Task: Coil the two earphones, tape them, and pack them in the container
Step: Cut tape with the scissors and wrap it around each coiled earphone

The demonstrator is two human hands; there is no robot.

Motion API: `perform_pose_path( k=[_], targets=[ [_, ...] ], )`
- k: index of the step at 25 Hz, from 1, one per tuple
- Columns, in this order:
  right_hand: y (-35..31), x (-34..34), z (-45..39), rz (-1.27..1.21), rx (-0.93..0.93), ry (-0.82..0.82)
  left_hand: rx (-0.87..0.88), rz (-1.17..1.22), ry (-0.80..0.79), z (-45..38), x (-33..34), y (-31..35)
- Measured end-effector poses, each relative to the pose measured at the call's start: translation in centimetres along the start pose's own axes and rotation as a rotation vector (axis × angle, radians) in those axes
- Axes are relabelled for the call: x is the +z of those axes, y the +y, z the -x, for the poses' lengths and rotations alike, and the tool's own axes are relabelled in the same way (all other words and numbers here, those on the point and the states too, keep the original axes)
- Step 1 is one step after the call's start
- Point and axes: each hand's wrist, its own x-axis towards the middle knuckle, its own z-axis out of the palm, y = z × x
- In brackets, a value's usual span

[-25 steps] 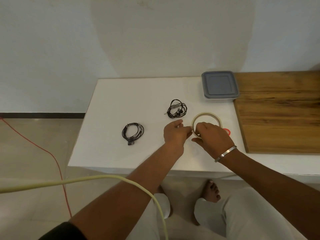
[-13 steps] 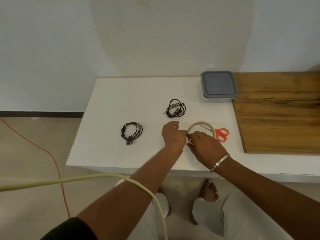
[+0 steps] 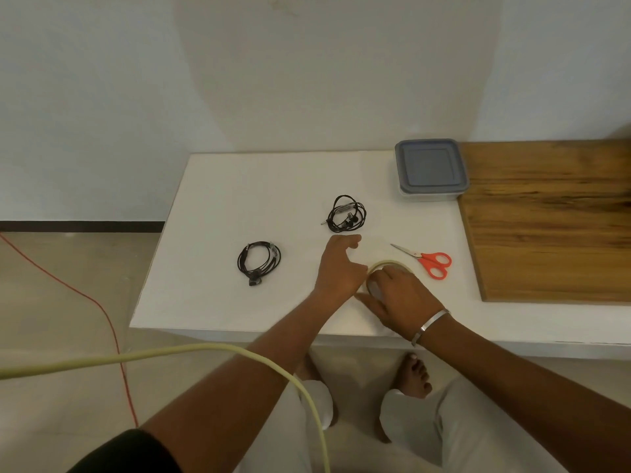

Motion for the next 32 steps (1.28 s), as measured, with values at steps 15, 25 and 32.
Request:
perform_pose_path(
  k=[15, 25, 32],
  targets=[
    [-1.4, -3.1, -5.0, -0.648, 0.363, 0.297, 0.007, 0.189, -0.094, 0.3, -4.4, -0.6],
    [-3.6, -3.5, -6.6, -1.045, 0.545, 0.311, 0.03, 0.469, -0.072, 0.2, -4.8, 0.4],
    [-3.0, -4.7, -7.3, -0.857, 0.305, 0.262, 0.126, 0.304, -0.082, 0.0, -5.1, -0.2]
  ],
)
